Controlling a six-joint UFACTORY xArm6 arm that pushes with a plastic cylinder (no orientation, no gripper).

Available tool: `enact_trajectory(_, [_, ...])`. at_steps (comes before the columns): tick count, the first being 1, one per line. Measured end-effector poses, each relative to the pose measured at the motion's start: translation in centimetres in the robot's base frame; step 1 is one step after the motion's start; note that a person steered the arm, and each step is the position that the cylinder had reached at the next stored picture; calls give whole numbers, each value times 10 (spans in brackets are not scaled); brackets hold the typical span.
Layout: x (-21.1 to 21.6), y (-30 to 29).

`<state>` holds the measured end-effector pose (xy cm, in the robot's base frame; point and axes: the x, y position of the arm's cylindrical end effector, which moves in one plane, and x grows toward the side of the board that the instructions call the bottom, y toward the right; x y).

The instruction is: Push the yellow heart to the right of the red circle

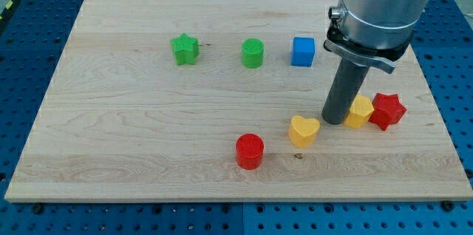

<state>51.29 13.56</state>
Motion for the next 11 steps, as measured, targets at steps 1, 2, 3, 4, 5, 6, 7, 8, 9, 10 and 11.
enact_trajectory(1, [11, -9])
enact_trajectory(2, [27, -32])
enact_trajectory(3, [29, -50])
enact_trajectory(4, [29, -50])
enact_trajectory(5, [29, -50])
enact_trajectory(6, [28, -55])
enact_trajectory(7, [28, -64])
enact_trajectory(8, [29, -64])
enact_trajectory(9, [32, -64])
enact_trajectory(10, [34, -64])
enact_trajectory(11, [34, -64])
